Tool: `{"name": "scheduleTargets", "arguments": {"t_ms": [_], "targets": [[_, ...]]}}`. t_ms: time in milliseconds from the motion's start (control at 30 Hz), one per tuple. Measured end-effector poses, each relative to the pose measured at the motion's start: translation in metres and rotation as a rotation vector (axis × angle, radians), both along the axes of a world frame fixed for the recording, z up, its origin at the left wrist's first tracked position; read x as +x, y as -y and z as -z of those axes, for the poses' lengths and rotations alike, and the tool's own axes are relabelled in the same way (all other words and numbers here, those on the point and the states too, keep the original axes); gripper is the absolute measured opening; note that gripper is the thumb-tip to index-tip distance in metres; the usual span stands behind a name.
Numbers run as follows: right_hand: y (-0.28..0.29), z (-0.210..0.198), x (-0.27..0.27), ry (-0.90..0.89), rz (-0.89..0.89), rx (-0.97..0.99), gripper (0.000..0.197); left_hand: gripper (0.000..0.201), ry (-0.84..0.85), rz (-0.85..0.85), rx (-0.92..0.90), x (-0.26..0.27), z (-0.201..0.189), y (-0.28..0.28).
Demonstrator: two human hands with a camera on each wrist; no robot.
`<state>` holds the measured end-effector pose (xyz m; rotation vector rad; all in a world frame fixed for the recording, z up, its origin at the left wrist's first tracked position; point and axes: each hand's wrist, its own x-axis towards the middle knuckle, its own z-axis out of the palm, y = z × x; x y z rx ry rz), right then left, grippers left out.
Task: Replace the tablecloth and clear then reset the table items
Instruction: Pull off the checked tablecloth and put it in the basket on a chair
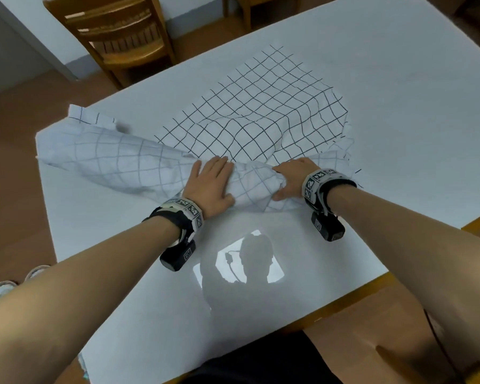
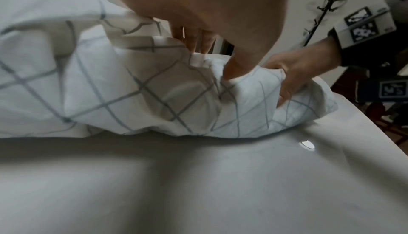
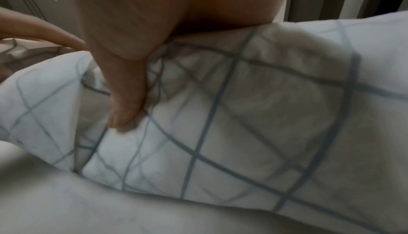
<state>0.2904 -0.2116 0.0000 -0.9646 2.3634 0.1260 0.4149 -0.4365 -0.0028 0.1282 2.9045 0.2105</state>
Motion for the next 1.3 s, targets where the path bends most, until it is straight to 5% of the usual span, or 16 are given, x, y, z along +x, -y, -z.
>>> {"name": "scheduleTargets", "arguments": {"t_ms": [200, 500, 767, 933, 1100, 1300], "targets": [[0.005, 0.001, -0.007, 0.002, -0.002, 0.036, 0.049, 0.109, 0.184, 0.038, -0.242, 0.006, 0.011, -0.004], [-0.025, 0.004, 0.010, 0.147, 0.210, -0.040, 0.049, 0.057, 0.225, 0.173, -0.267, -0.010, 0.016, -0.031], [-0.048, -0.005, 0.042, -0.213, 0.196, -0.305, 0.092, 0.030, 0.345, 0.030, -0.109, -0.020, -0.003, -0.039], [-0.057, 0.005, 0.083, -0.253, -0.008, -0.189, 0.124, 0.022, 0.450, -0.026, 0.016, -0.025, -0.016, -0.039], [-0.040, 0.001, 0.092, -0.167, -0.030, -0.125, 0.072, 0.034, 0.576, -0.073, 0.064, -0.011, -0.020, -0.041], [-0.017, -0.017, 0.059, -0.022, 0.018, 0.075, 0.021, 0.057, 0.156, 0.065, 0.000, 0.025, -0.020, -0.029]]}}
